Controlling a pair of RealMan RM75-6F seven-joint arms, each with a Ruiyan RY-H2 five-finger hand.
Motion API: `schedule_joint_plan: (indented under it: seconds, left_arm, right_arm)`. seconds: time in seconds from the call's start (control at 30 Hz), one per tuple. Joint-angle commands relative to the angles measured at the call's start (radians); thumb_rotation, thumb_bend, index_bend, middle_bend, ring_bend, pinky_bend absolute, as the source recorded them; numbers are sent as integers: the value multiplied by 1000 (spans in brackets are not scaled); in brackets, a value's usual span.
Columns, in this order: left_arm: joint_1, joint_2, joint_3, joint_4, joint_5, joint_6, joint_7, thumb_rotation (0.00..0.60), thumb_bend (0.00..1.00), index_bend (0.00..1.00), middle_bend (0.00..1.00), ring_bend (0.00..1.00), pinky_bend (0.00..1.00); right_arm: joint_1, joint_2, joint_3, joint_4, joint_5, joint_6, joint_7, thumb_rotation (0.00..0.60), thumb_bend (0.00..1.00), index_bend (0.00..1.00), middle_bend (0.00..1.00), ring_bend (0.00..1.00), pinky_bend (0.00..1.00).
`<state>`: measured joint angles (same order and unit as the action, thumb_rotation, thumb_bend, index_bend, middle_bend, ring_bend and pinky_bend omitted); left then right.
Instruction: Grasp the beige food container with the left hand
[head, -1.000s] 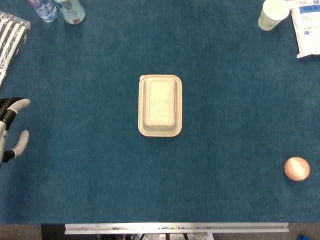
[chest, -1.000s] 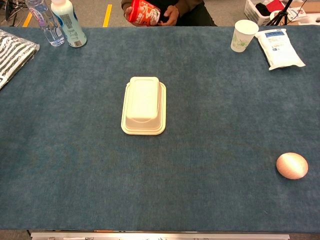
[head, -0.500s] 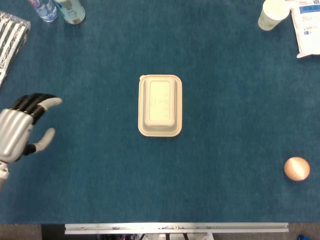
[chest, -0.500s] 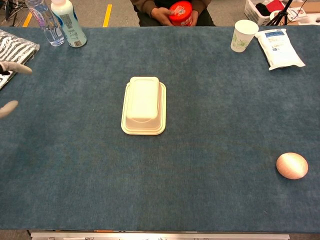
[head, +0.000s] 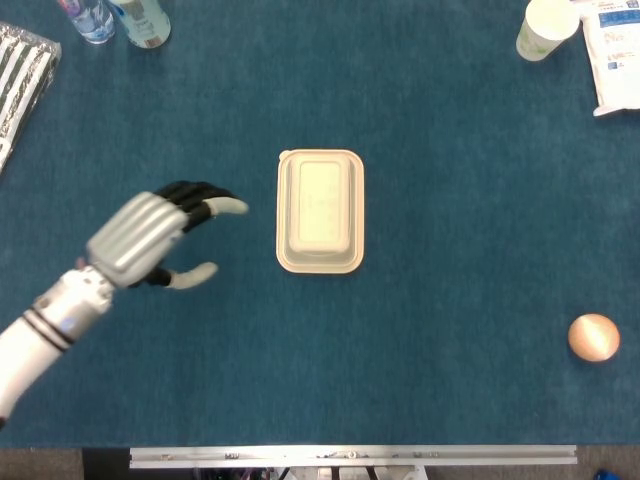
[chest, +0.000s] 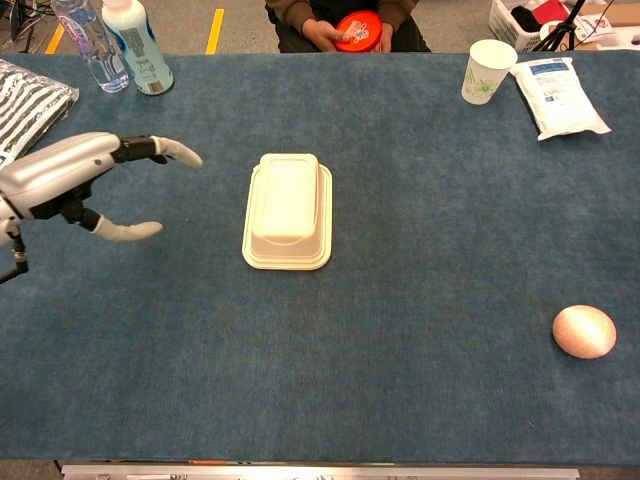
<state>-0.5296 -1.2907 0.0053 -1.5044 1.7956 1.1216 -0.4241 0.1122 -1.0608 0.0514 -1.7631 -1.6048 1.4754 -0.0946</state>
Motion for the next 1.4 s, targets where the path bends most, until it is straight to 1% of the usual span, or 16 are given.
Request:
schedule_joint_plan:
  seconds: [0.03, 0.1, 0.13, 0.2, 0.27, 0.33, 0.4, 0.67, 0.87, 0.97, 1.03, 1.1, 1.17, 1.27, 1.4]
  left_arm:
    - [-56, -49, -20, 17, -16, -52, -34, 600, 244, 205, 218, 177, 206]
    - [-88, -77, -31, 29, -32, -84, -43, 598, 224, 206, 217, 174, 200]
    - [-102, -88, -33, 34, -37, -99, -42, 580, 211, 206, 217, 171, 192]
    - [-126, -113, -41, 53, -54, -128, -26, 535, 191, 207, 214, 168, 176]
    - [-141, -137, -48, 71, -70, -143, -8, 444, 169, 208, 211, 160, 151]
    - [-154, -159, -51, 86, -84, -152, 6, 379, 159, 208, 211, 144, 134]
    - [-163, -178, -51, 99, -92, -155, 19, 362, 154, 208, 210, 131, 128]
    - [-203, -254, -45, 160, -119, -186, 69, 362, 153, 214, 201, 120, 115]
    - [-215, -314, -24, 231, -122, -192, 148, 363, 153, 231, 190, 120, 115]
    - [-213, -335, -14, 254, -123, -179, 172, 384, 153, 238, 189, 121, 115]
    - [-212, -342, -8, 260, -126, -173, 177, 415, 153, 242, 189, 121, 115]
    - [-212, -345, -4, 263, -128, -171, 185, 432, 153, 245, 188, 121, 115]
    - [-212, -345, 1, 261, -132, -170, 191, 445, 153, 247, 188, 121, 115]
    - [-214, -341, 0, 253, -135, -160, 196, 442, 153, 249, 188, 121, 115]
    - [-213, -324, -12, 230, -142, -129, 186, 471, 153, 250, 188, 121, 115]
  right_arm:
    - [-3, -1, -2, 1, 4, 2, 2, 600, 159, 250, 362, 263, 255]
    - [-6, -2, -4, 5, 9, 2, 4, 600, 159, 250, 362, 263, 255]
    - [-7, -2, -5, 6, 11, 2, 5, 600, 159, 250, 362, 263, 255]
    - [-9, -3, -6, 11, 15, 2, 10, 600, 160, 251, 362, 263, 255]
    - [-10, -3, -6, 16, 21, 1, 13, 600, 159, 250, 362, 263, 255]
    - [-10, -3, -7, 21, 27, -3, 17, 600, 159, 250, 363, 263, 255]
    - [-9, -3, -6, 25, 31, -7, 20, 600, 159, 250, 363, 263, 255]
    - [-4, -10, -6, 38, 44, -21, 29, 600, 159, 250, 362, 263, 255]
    - [-3, -8, -5, 48, 56, -26, 39, 600, 159, 251, 362, 263, 255]
    - [-5, -6, -4, 50, 56, -23, 44, 600, 159, 250, 362, 263, 255]
    - [-7, -4, -5, 52, 57, -21, 48, 600, 159, 250, 362, 263, 255]
    - [-8, -4, -5, 54, 59, -20, 50, 600, 159, 250, 362, 263, 255]
    - [-10, -4, -6, 55, 59, -18, 52, 600, 159, 250, 362, 263, 255]
    - [-12, -3, -6, 56, 56, -12, 56, 600, 159, 250, 362, 263, 255]
    - [-16, 1, -7, 56, 56, -6, 57, 600, 160, 250, 362, 263, 255]
